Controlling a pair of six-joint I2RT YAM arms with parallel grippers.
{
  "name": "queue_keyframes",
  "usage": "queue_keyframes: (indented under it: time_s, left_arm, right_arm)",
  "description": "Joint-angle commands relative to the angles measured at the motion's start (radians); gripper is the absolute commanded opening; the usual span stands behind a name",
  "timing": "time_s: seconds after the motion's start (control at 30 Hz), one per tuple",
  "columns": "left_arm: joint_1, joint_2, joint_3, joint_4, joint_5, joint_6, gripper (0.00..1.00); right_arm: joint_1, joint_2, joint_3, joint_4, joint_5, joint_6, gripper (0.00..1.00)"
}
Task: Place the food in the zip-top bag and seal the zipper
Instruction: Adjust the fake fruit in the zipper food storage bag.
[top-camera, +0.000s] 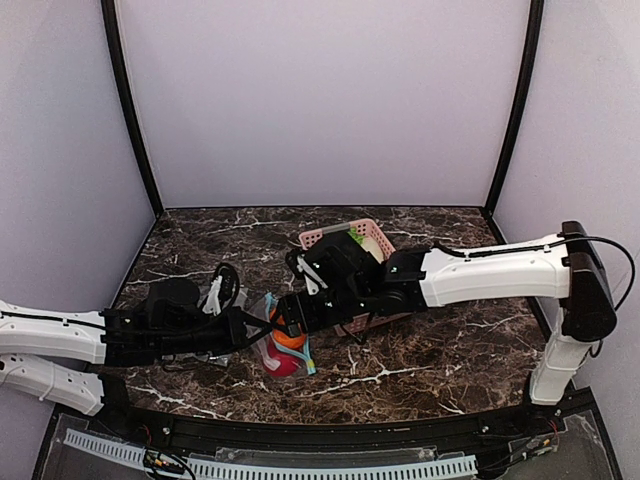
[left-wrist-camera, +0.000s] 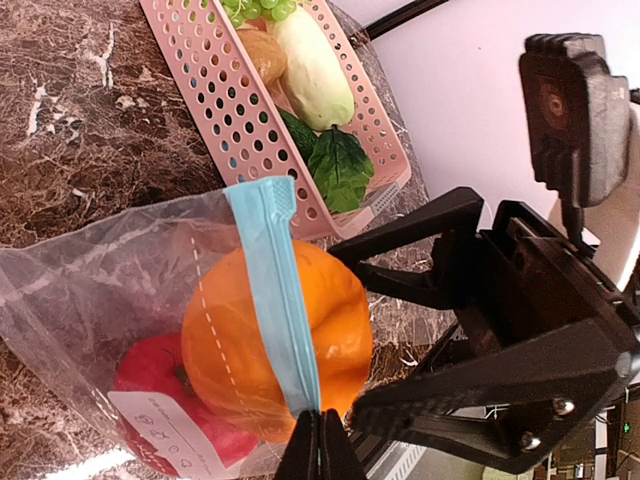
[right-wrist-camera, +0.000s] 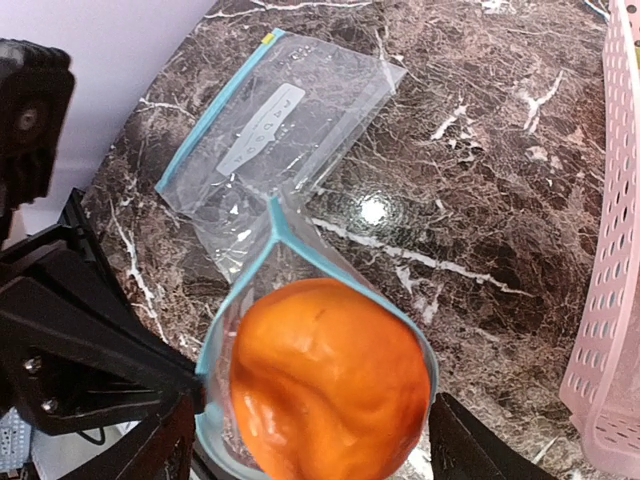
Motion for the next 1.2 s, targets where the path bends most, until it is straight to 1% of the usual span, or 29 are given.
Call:
queue_keyframes:
  time_s: [0.0,0.1,0.27,0.47,0.77,0.9,1.17]
  left_arm:
    - [0.005,-0.012,-0.012,-0.018,-0.012,-0.005,0.01]
    - [0.007,-0.01,-0.013,-0.018,-0.012,-0.005,0.01]
    - [0.008,-0.011,-0.012,-0.019,-0.012,-0.005,0.01]
    - [0.007,-0.011,-0.012,-0.024,-0.012,-0.005,0.01]
    - [0.009,-0.005,-0.008,-0.022,-0.006,-0.001,0.01]
    - [0.008,-0.002,-0.004,-0.021,-0.001,0.001,0.01]
    - [0.011,0.016,-0.002,-0.008,0.013,0.002,0.01]
  right_arm:
    - [0.009,-0.06,-0.029,0.034,-0.019,0.019,0.79]
    - [0.009,-0.068,-0.043,0.022,-0.001,0.032,0.79]
    - [0.009,-0.07,-0.067,-0.012,0.054,0.089,0.75]
    - [0.009,-0.063,-0.08,-0.007,0.04,0.109,0.6]
    - [0.01,-0.015,-0.065,0.032,0.007,0.091,0.51]
    - [0.01,0.009,-0.054,0.054,-0.039,0.088,0.44]
    - [0.01,0.031,-0.054,0.14,-0.07,0.066,0.43]
